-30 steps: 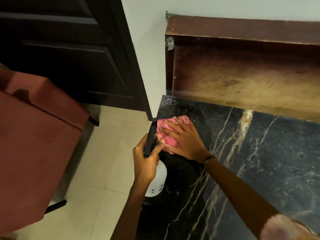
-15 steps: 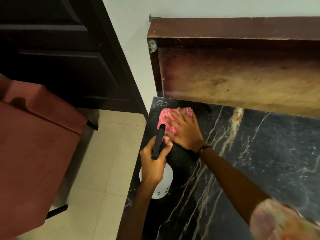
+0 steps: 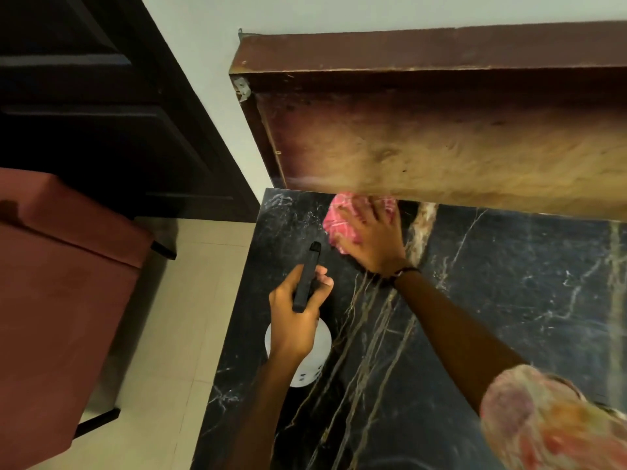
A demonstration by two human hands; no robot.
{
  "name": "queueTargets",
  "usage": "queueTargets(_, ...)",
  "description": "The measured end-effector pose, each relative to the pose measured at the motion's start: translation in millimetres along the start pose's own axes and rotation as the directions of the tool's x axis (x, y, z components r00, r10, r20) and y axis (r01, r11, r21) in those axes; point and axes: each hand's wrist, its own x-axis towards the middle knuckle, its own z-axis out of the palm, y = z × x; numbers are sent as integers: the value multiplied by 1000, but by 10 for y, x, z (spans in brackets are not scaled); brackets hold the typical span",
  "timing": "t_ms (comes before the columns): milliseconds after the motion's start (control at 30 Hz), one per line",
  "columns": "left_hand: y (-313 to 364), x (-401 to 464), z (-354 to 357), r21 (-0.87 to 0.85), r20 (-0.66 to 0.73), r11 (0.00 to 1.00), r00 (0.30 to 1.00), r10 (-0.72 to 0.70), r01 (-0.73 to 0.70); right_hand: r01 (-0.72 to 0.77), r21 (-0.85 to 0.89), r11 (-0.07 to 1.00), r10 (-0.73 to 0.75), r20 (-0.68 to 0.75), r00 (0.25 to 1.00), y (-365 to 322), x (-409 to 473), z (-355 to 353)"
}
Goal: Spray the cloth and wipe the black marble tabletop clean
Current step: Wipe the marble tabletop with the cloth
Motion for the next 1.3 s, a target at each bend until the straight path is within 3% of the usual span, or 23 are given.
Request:
queueTargets(67,18,-17,95,13,17,1000,1000,16,-16,150,7,989,-150,9,989,-81,-352,-11)
queueTargets(133,31,-39,171,1,18,1000,1000,16,-16,197,23,980,-197,14,980,62,-744,-47)
queueTargets(300,44,-139,342,-31,15,999,1000,-6,6,-84,51,995,83,27,996,993,-1018,-241)
queueTargets(433,1,-241,429,6,7,1000,1000,5,-5,-264,62,962,262,46,964,1054,-460,-222)
queueTargets(500,-22,-290,476,7,-14,1000,1000,4,-4,-210,18,978,209,31,977,895,-366,-170)
queueTargets(633,-17,-375,556,37,4,999,1000,23,-24,70,13,997,-70,42,997,799,-928,-186)
queueTargets(700,-3,-412,577,23,1,1000,1000,14,-14,96,40,995,-99,68,993,1003,-1309,-249)
queueTargets(867,14,-493,553,60,-12,997,999,44,-43,-198,55,979,193,84,978,1672,-1267,-425)
queueTargets(1000,-4,-598,516,71,-24,997,999,43,-41,-344,76,936,336,104,936,1467,-750,-433)
queueTargets(1133,-51,-752,500,100,-47,995,999,15,-11,-70,-10,997,71,45,997,953,-963,-291)
queueTargets(1300,-44,-989,484,57,-69,998,997,-22,26,144,48,988,-148,100,984,947,-2137,-284)
